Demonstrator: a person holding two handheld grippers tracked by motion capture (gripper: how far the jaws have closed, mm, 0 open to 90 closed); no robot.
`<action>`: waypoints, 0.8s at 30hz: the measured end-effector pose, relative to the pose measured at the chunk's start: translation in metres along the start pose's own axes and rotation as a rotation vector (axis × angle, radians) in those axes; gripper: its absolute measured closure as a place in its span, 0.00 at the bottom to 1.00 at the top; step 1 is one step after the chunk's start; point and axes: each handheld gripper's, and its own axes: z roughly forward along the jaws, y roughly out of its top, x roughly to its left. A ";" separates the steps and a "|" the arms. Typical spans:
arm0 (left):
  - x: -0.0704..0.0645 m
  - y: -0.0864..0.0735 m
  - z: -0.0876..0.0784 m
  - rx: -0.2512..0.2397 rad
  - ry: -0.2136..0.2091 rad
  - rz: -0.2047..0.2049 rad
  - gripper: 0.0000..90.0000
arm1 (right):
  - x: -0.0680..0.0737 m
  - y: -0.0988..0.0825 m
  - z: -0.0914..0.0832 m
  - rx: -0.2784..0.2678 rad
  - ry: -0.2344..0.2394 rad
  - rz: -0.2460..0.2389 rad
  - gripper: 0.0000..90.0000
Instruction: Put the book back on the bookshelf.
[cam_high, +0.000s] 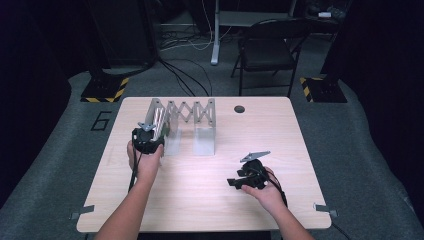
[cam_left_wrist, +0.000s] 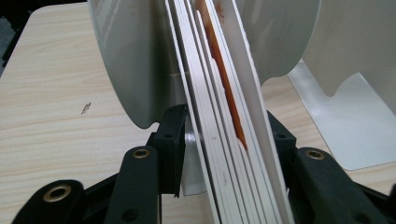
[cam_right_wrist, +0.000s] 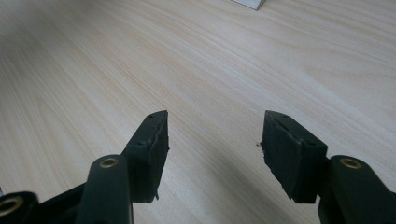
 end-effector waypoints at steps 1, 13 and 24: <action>0.000 0.000 -0.001 0.000 -0.002 0.000 0.65 | 0.000 0.000 0.000 -0.001 0.001 -0.001 0.46; 0.002 -0.002 -0.016 -0.042 -0.037 -0.022 0.53 | -0.002 0.000 0.002 0.001 0.003 0.000 0.45; 0.005 -0.012 -0.034 -0.078 -0.056 -0.008 0.52 | -0.002 0.000 0.001 -0.008 0.003 0.003 0.45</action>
